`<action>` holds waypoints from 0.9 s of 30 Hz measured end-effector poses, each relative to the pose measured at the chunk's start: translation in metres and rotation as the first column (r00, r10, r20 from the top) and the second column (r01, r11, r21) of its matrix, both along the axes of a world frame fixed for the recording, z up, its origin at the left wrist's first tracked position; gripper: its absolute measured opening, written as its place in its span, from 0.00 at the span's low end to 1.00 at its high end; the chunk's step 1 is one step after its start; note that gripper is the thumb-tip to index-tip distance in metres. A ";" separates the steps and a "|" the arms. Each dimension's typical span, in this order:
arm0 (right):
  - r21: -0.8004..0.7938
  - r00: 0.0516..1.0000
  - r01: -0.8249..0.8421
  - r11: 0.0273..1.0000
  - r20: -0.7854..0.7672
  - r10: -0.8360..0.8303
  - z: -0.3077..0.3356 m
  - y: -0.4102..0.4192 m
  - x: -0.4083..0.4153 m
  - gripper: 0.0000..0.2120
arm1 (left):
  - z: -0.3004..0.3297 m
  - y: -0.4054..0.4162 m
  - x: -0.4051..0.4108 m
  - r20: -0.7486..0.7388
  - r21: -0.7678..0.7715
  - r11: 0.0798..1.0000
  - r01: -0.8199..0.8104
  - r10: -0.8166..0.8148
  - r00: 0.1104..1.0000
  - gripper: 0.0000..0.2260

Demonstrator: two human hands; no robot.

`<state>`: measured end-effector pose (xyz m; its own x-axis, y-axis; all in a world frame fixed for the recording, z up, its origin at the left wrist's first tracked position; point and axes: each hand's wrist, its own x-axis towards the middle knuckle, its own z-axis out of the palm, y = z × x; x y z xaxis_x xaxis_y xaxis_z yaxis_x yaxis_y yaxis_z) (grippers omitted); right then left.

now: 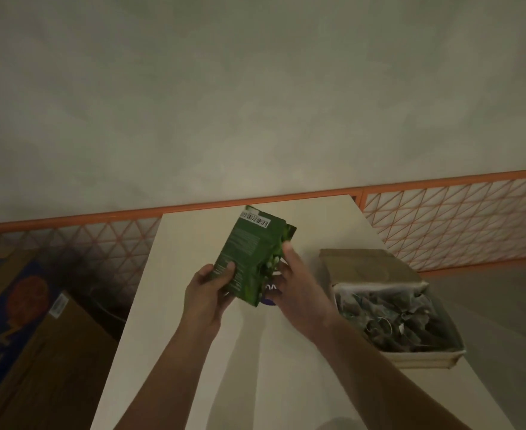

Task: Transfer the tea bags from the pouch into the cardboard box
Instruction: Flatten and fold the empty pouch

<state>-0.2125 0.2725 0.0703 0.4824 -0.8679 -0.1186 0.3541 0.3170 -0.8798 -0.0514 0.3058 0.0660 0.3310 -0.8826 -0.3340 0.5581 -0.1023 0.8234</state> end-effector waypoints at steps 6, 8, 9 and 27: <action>-0.070 0.880 0.367 0.928 -0.297 -0.371 0.013 -0.004 0.007 0.12 | -0.003 -0.001 -0.014 0.153 0.044 0.976 0.212 -0.216 0.964 0.25; -0.230 0.780 0.421 0.878 -0.402 -0.479 0.024 -0.002 -0.003 0.11 | 0.007 -0.003 -0.021 0.217 0.051 0.942 0.331 -0.334 0.917 0.30; -0.288 0.743 0.432 0.855 -0.424 -0.518 0.027 0.000 -0.007 0.11 | 0.013 -0.004 -0.026 0.241 0.046 0.926 0.375 -0.375 0.895 0.29; -0.273 0.860 0.235 0.933 -0.389 -0.331 0.023 0.018 -0.118 0.21 | 0.042 -0.006 -0.147 0.133 0.032 0.984 0.177 -0.180 0.975 0.16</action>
